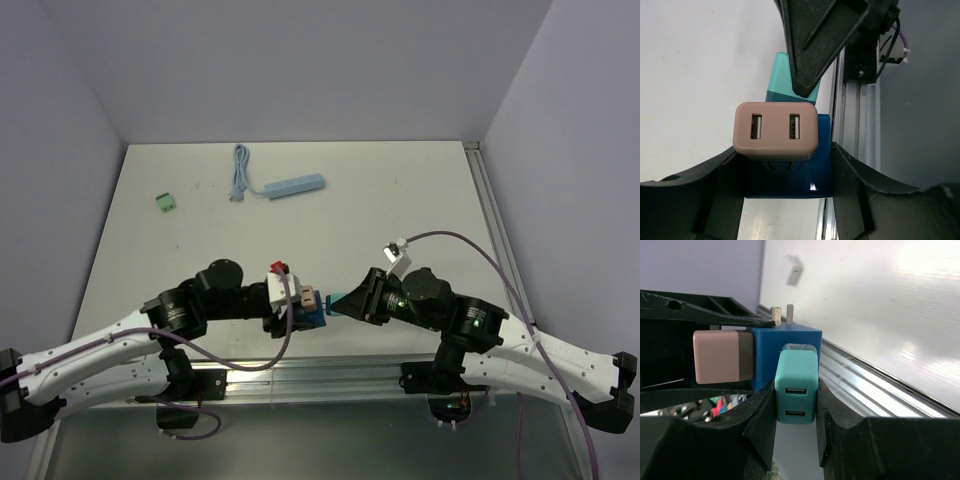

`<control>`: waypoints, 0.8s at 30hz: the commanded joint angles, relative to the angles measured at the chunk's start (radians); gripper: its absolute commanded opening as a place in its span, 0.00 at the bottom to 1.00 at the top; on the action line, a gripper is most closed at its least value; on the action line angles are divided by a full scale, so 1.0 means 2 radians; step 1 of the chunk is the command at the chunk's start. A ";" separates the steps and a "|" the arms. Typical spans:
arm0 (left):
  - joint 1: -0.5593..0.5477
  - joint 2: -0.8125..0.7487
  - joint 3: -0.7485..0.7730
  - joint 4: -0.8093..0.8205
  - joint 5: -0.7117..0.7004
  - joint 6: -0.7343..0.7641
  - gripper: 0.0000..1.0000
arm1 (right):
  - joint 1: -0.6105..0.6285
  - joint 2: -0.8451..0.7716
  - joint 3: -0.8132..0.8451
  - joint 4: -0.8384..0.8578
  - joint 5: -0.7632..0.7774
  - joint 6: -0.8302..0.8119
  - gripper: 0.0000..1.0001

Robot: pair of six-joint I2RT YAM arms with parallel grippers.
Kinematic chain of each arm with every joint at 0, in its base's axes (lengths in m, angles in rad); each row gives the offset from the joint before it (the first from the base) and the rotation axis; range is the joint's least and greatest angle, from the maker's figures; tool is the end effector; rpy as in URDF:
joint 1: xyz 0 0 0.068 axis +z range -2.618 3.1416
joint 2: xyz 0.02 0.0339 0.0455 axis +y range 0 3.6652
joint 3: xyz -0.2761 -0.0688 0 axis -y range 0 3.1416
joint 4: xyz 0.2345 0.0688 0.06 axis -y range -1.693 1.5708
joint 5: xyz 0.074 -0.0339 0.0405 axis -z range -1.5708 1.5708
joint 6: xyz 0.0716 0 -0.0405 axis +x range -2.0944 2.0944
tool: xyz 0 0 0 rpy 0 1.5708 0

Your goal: Insert the plug

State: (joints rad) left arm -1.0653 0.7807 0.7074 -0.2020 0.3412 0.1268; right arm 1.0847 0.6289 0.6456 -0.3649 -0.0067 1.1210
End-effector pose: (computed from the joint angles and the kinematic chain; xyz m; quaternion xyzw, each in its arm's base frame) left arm 0.0750 -0.1851 0.3120 0.5259 0.5928 -0.3897 0.4691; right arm 0.0776 0.1479 0.2901 0.0129 0.8188 0.5135 0.2564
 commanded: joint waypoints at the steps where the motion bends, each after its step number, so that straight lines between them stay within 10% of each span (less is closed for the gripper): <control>1: -0.005 0.039 0.007 0.063 -0.045 -0.098 0.00 | 0.008 -0.042 -0.004 -0.010 0.038 0.008 0.00; 24: -0.076 0.214 -0.126 0.314 -0.197 -0.182 0.00 | 0.008 -0.150 -0.101 -0.166 0.164 0.062 0.00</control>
State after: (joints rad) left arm -1.2350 1.2026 0.4839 0.4522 0.0845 -0.1890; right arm 1.0908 0.3374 0.4164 -0.6476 0.2287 1.2491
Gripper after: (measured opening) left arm 0.632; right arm 0.380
